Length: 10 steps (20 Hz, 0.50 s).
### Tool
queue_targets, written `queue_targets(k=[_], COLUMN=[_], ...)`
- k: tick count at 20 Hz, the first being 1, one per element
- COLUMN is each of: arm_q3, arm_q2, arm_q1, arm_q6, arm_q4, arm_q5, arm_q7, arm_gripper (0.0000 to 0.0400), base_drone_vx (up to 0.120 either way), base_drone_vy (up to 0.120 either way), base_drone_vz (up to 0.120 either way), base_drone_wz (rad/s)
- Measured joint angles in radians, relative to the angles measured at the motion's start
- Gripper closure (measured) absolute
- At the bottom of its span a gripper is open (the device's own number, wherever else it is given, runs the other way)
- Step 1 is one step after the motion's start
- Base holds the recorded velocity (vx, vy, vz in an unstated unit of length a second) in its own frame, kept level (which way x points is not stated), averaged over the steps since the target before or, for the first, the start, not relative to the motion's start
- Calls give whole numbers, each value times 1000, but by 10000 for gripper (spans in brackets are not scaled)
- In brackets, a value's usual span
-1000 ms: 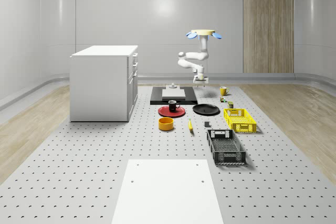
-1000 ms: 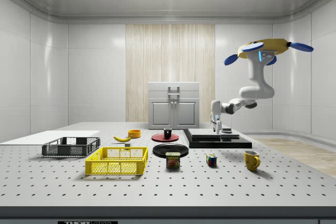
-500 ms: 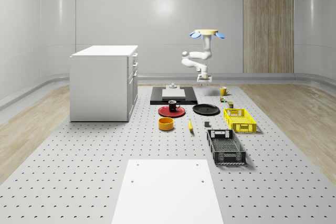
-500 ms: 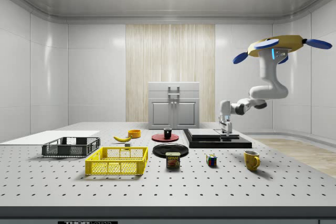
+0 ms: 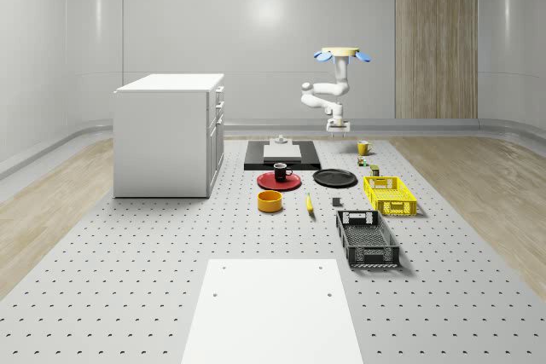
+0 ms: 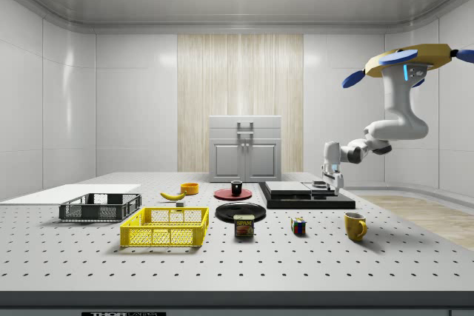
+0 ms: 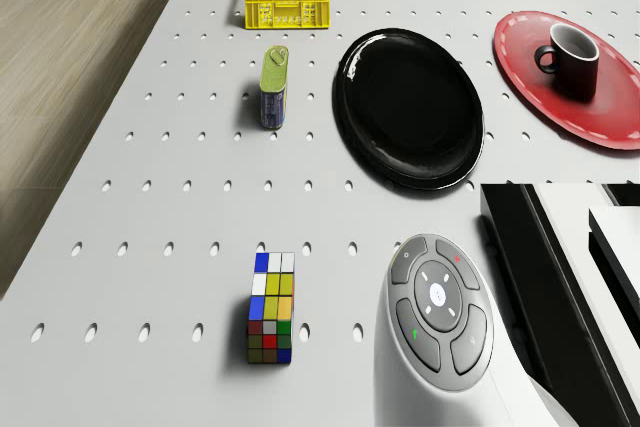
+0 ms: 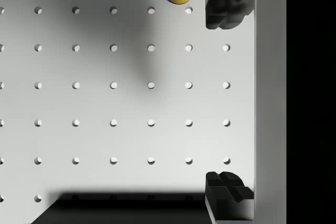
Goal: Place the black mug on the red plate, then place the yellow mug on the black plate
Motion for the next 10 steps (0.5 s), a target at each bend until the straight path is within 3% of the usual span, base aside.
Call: queue_targets(k=[7, 10], arm_q3=[0, 0], arm_q2=[1, 1], arm_q1=[0, 1], arm_q6=[-1, -1], arm_q4=[0, 0], arm_q5=[0, 0], arm_q7=[0, 0], arm_gripper=[0, 0], base_drone_vx=[-120, -13], base_drone_vy=[120, 120], base_drone_vz=[0, 0], base_drone_wz=[0, 0])
